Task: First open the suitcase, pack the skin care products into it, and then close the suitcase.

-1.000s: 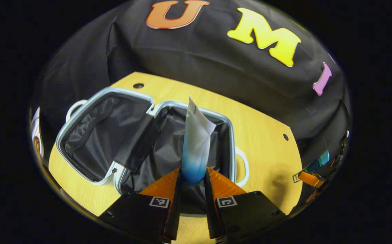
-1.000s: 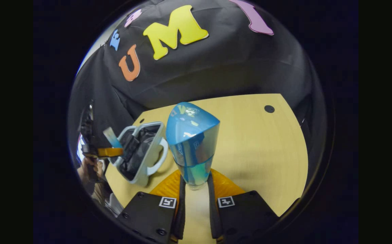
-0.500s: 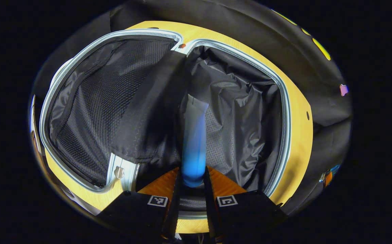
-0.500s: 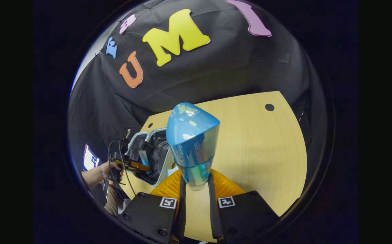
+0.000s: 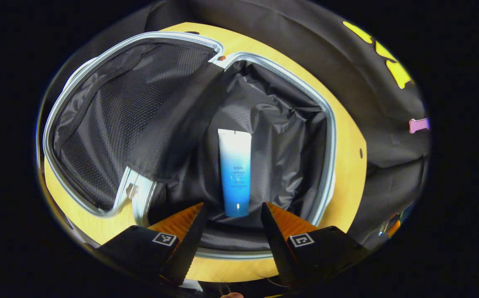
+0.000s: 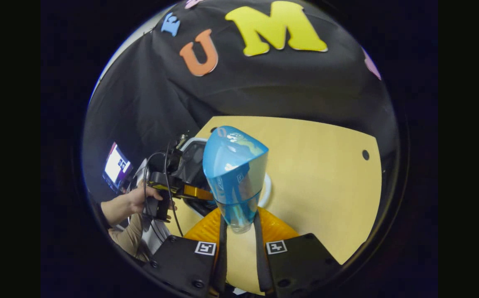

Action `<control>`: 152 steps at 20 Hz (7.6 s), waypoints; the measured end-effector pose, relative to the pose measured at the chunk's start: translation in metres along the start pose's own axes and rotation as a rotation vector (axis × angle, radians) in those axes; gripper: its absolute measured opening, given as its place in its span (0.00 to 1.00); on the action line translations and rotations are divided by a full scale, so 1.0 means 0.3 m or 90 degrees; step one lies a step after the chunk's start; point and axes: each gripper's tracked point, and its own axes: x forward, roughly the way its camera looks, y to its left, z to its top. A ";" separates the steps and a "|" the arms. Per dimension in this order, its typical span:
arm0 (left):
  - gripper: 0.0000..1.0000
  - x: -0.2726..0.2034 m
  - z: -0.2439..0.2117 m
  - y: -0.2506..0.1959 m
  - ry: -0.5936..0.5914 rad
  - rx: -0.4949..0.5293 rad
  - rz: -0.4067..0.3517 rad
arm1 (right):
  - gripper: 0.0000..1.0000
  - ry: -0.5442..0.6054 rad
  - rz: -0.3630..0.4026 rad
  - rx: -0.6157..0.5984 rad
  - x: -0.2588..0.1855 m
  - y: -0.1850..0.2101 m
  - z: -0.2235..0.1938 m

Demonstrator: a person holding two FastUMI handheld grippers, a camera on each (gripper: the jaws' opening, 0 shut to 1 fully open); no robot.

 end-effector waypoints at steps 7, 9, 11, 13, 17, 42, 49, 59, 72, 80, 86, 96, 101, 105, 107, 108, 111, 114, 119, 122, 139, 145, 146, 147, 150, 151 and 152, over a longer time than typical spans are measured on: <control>0.84 -0.386 -0.015 0.032 -0.241 -0.017 -0.049 | 0.27 0.198 0.029 -0.026 0.375 0.180 -0.038; 0.84 -0.490 -0.028 0.062 -0.305 -0.025 -0.054 | 0.28 0.251 0.018 -0.017 0.471 0.198 -0.072; 0.85 -0.565 -0.067 0.093 -0.356 -0.038 -0.067 | 0.28 0.314 -0.021 0.007 0.572 0.166 -0.130; 0.85 -0.606 -0.105 0.124 -0.377 -0.059 -0.091 | 0.27 0.361 -0.050 0.055 0.636 0.142 -0.175; 0.85 -0.635 -0.156 0.220 -0.385 -0.076 -0.080 | 0.28 0.403 -0.107 0.113 0.717 0.082 -0.229; 0.97 -0.595 0.120 0.516 -0.331 0.110 -0.028 | 0.66 0.143 -0.058 0.115 0.152 0.053 -0.164; 0.97 -0.477 0.498 0.872 -0.328 0.154 0.077 | 0.72 0.072 -0.104 0.135 -0.174 -0.101 -0.287; 0.89 -0.222 0.780 1.054 -0.274 0.102 0.119 | 0.72 0.102 -0.143 0.242 -0.247 -0.189 -0.436; 0.14 -0.253 0.779 0.976 -0.257 0.096 0.140 | 0.67 0.086 -0.106 0.278 -0.302 -0.192 -0.484; 0.10 -0.663 0.767 0.582 -0.367 0.209 0.210 | 0.67 0.022 -0.061 0.280 -0.369 -0.199 -0.465; 0.10 -0.759 0.654 0.074 -0.504 0.310 0.333 | 0.72 -0.043 -0.077 0.253 -0.509 -0.317 -0.479; 0.11 -0.307 0.353 -0.526 -0.515 0.380 0.304 | 0.72 -0.064 -0.144 0.204 -0.636 -0.488 -0.613; 0.11 0.123 0.195 -0.570 -0.418 0.380 0.306 | 0.72 -0.061 -0.209 0.211 -0.720 -0.613 -0.683; 0.11 0.233 0.147 -0.546 -0.413 0.404 0.339 | 0.72 -0.045 -0.231 0.193 -0.742 -0.643 -0.716; 0.13 0.277 0.119 -0.543 -0.421 0.397 0.337 | 0.72 -0.054 -0.226 0.186 -0.732 -0.640 -0.690; 0.16 0.292 0.119 -0.545 -0.425 0.393 0.324 | 0.67 -0.060 -0.220 0.183 -0.719 -0.636 -0.675; 0.40 0.337 0.095 -0.554 -0.425 0.367 0.266 | 0.72 -0.095 -0.217 0.161 -0.681 -0.634 -0.600; 0.62 0.299 0.046 -0.632 -0.434 0.351 0.171 | 0.72 -0.202 -0.315 0.057 -0.653 -0.703 -0.440; 0.76 -0.155 -0.012 -0.829 -0.566 0.425 0.058 | 0.67 -0.392 -0.323 0.023 -0.675 -0.546 -0.134; 0.88 -0.510 -0.002 -0.933 -0.677 0.463 0.036 | 0.72 -0.529 -0.326 -0.029 -0.829 -0.375 0.073; 0.97 -0.809 -0.035 -0.943 -0.791 0.395 -0.026 | 0.75 -0.627 -0.373 -0.050 -0.932 -0.190 0.142; 0.97 -0.808 -0.032 -0.934 -0.789 0.398 -0.022 | 0.75 -0.634 -0.369 -0.060 -0.932 -0.180 0.154; 0.97 -0.805 -0.030 -0.937 -0.788 0.400 -0.020 | 0.75 -0.633 -0.367 -0.059 -0.930 -0.183 0.156; 0.97 -0.806 -0.031 -0.933 -0.789 0.401 -0.019 | 0.75 -0.631 -0.366 -0.060 -0.925 -0.185 0.160; 0.97 -0.809 -0.020 -0.931 -0.790 0.399 -0.017 | 0.76 -0.627 -0.364 -0.059 -0.920 -0.193 0.167; 0.97 -0.814 -0.015 -0.929 -0.793 0.398 -0.015 | 0.76 -0.629 -0.363 -0.058 -0.919 -0.196 0.172; 0.97 -0.812 -0.010 -0.921 -0.794 0.396 -0.013 | 0.76 -0.630 -0.361 -0.058 -0.917 -0.197 0.176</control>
